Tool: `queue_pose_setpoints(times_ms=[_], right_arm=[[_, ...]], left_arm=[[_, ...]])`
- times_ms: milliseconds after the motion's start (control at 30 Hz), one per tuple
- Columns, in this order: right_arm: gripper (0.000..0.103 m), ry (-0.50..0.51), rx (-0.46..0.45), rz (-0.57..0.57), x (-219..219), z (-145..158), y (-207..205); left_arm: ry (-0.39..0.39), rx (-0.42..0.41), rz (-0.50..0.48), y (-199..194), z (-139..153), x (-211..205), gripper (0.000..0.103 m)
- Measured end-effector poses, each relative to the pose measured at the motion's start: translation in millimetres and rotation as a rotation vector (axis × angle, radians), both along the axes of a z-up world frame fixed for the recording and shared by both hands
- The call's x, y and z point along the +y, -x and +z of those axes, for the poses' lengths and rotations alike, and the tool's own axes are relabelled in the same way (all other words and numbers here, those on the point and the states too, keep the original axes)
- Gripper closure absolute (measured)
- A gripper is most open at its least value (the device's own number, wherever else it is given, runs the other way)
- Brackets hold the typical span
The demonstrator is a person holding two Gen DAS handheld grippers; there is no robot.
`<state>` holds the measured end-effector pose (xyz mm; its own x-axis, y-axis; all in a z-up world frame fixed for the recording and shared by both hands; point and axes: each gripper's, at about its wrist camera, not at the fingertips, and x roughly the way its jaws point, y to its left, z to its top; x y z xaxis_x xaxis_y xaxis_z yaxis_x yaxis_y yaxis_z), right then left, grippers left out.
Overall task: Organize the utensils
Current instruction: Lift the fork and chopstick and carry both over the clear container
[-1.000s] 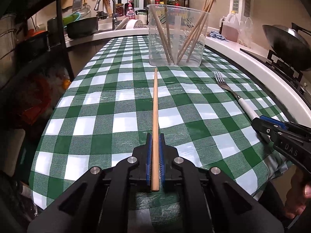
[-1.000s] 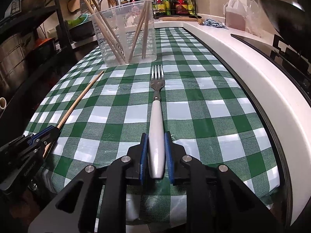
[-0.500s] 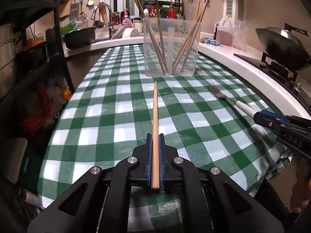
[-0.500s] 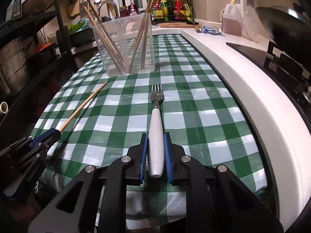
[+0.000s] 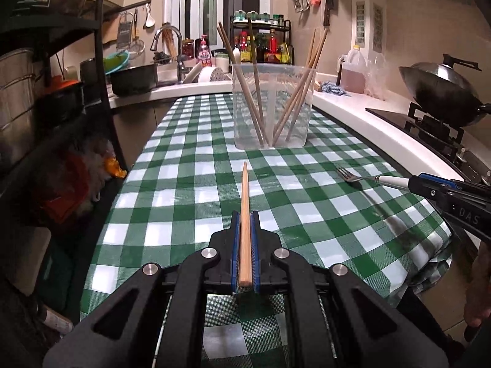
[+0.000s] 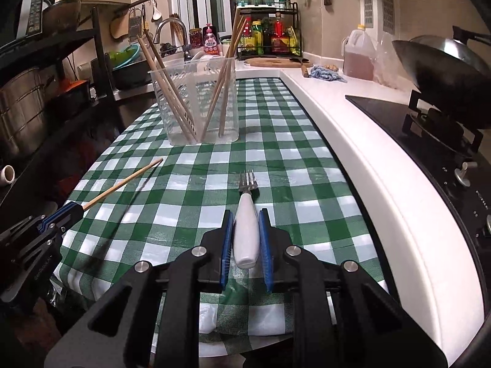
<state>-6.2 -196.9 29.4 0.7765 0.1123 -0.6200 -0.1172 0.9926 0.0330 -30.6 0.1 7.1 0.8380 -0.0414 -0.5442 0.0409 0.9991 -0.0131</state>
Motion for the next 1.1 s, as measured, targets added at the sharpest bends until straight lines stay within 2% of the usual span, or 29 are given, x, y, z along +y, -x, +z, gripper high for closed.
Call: queue_pose_setpoints(times_ms=[233, 533, 833, 1100], right_arm=[[0.086, 0.004, -0.021, -0.003, -3.7, 9.4, 1.8], [0.086, 0.001, -0.085, 0.028, 1.4, 44.6, 0.7], [0.086, -0.003, -0.118, 0.061, 8.5, 73.5, -18.8], [0.087, -0.029, -0.124, 0.092, 10.4, 101.9, -45.6]], left_arm=[[0.009, -0.026, -0.004, 7.2, 13.6, 1.8, 0.096], [0.047, -0.081, -0.016, 3.8, 46.3, 11.6, 0.096], [0.085, -0.093, -0.061, -28.4, 90.0, 28.9, 0.096], [0.122, -0.051, -0.102, -57.6, 124.6, 40.1, 0.096]])
